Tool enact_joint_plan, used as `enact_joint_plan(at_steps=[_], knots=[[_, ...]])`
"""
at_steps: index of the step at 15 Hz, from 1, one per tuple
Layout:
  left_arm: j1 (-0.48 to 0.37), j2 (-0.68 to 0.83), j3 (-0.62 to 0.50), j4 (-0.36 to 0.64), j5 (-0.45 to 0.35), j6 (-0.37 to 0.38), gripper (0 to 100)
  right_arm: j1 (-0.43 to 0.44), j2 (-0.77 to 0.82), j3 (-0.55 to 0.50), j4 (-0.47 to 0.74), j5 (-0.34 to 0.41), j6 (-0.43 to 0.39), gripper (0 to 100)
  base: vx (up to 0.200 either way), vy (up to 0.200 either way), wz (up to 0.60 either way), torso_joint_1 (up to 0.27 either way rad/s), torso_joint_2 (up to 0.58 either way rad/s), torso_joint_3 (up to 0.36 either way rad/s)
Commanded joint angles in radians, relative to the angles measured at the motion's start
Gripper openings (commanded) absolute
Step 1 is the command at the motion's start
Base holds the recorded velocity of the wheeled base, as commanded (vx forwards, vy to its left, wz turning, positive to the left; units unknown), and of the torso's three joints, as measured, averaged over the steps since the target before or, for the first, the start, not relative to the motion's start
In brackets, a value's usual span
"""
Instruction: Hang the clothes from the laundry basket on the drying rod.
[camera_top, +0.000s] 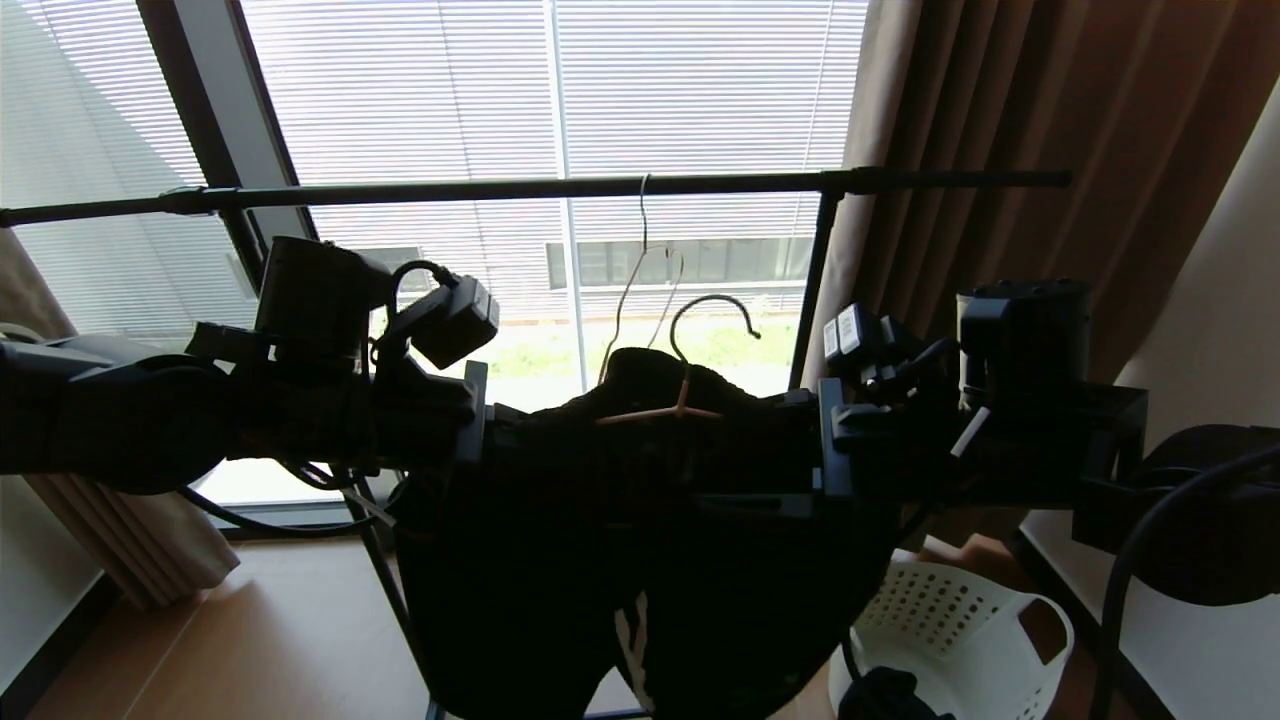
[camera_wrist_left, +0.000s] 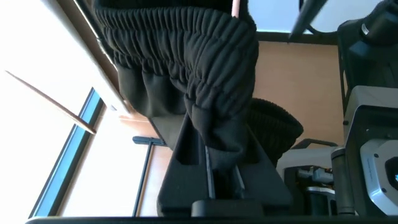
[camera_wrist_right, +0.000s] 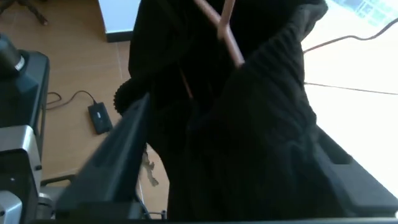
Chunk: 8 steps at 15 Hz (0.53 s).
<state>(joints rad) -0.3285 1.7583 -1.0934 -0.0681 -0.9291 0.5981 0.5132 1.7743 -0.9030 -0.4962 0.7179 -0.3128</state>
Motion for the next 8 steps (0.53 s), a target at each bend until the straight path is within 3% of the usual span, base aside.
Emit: enact_joint_plan(at_steps=[1,8], knots=[[0.014,-0.003,0.003,-0.002,0.0,-0.001,0,-0.036,-0.007,0.029,0.004,0.0,-0.029,100,0.0,0.0,0.0,0.0,0.0,0.0],[0.043,-0.056,0.029,-0.001,-0.004,0.0,0,-0.176,-0.062,0.107,-0.004,0.04,-0.04,100,0.0,0.0,0.0,0.0,0.0,0.0]])
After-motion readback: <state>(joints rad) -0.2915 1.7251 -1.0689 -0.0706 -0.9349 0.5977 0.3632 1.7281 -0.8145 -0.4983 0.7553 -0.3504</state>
